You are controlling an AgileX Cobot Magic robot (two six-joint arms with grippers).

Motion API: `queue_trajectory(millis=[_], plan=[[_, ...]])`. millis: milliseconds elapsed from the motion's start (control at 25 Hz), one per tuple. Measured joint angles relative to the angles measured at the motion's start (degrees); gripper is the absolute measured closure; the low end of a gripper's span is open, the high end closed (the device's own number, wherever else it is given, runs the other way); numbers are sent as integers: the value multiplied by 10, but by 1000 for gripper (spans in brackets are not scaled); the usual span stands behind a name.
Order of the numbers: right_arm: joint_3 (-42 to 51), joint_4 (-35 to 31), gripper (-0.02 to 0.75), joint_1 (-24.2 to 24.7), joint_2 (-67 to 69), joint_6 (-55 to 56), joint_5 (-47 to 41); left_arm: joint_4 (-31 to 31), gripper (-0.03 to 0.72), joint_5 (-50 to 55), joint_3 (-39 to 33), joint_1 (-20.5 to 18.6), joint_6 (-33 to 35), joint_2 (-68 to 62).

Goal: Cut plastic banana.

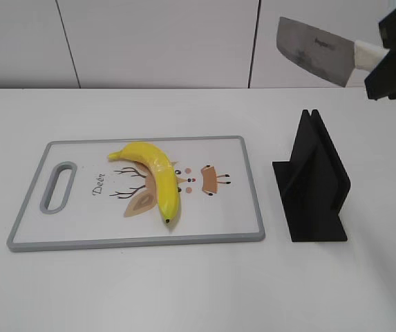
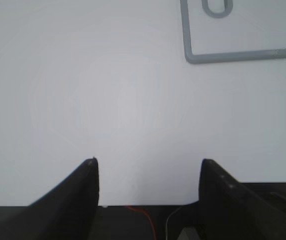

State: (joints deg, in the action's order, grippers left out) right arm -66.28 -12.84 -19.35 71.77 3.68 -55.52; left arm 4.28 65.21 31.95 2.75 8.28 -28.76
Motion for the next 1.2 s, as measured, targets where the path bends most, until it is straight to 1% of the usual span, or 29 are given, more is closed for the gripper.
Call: queue_trajectory(millis=[240, 400, 520, 600, 800, 1200], plan=[[101, 28, 566, 0, -37, 71, 72, -1, 101, 13, -19, 0, -25, 182], [151, 36, 566, 0, -40, 88, 105, -1, 104, 13, -22, 0, -27, 277], [179, 37, 566, 0, -40, 96, 143, -7, 104, 8, -24, 0, -29, 291], [191, 38, 566, 0, -40, 100, 166, -8, 104, -14, -33, 0, -29, 291], [196, 50, 566, 0, -32, 121, 205, -11, 125, -25, -39, 0, -29, 291], [196, 63, 566, 0, 45, 127, 220, -12, 138, -28, -39, 0, -29, 291]])
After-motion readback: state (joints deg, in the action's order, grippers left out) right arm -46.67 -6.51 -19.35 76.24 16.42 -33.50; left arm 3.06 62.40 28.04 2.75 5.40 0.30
